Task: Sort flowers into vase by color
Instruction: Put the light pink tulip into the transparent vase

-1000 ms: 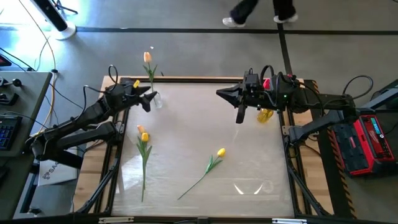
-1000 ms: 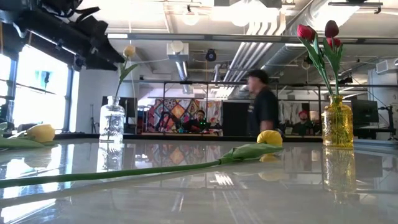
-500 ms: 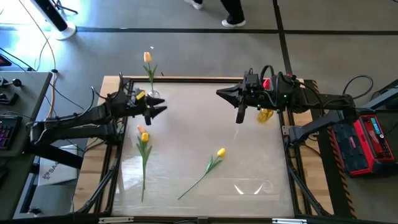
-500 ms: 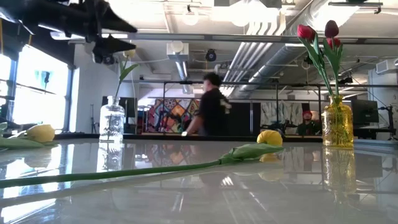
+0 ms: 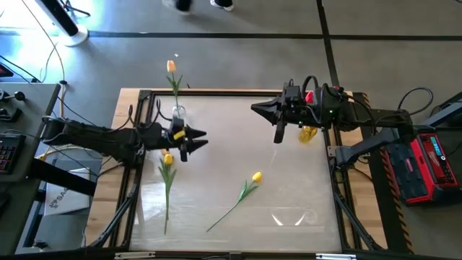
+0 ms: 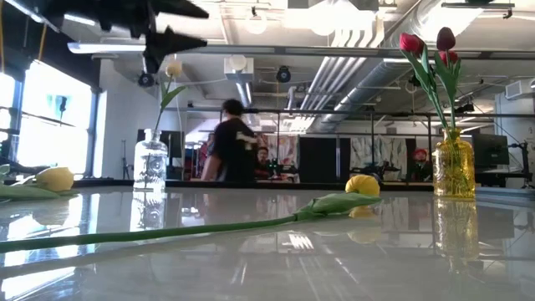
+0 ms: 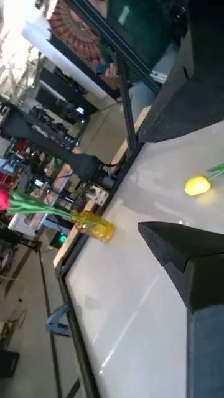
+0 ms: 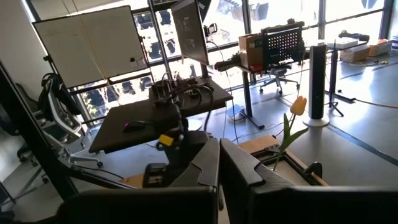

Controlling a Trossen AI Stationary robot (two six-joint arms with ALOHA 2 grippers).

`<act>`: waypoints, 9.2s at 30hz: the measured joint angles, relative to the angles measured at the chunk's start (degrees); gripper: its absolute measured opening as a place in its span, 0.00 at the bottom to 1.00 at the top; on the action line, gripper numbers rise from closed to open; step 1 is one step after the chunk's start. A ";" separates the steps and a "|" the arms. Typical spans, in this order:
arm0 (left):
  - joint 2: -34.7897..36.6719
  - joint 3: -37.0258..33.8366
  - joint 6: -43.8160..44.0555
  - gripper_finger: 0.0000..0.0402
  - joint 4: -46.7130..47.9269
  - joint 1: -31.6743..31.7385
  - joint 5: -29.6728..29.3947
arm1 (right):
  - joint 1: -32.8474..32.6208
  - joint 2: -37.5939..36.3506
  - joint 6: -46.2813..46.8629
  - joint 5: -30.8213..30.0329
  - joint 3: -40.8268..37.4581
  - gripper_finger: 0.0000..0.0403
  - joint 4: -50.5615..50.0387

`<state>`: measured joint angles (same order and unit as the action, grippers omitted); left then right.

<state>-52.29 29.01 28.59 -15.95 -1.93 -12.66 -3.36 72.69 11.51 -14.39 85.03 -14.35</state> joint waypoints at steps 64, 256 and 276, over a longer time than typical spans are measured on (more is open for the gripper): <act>7.63 34.15 8.47 0.00 61.43 -9.19 -10.12 | 1.64 0.61 11.66 -8.83 0.00 0.00 1.13; -34.61 9.63 77.35 0.06 53.77 -39.06 3.98 | -10.84 39.29 39.10 -1.46 40.54 0.00 -61.55; -26.59 14.62 73.76 0.00 66.88 -38.87 -8.81 | -11.05 20.78 16.39 -10.71 40.57 0.00 -56.54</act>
<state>-78.89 43.63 102.35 50.94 -40.80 -21.47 -14.41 93.47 27.90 -25.10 125.60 -70.89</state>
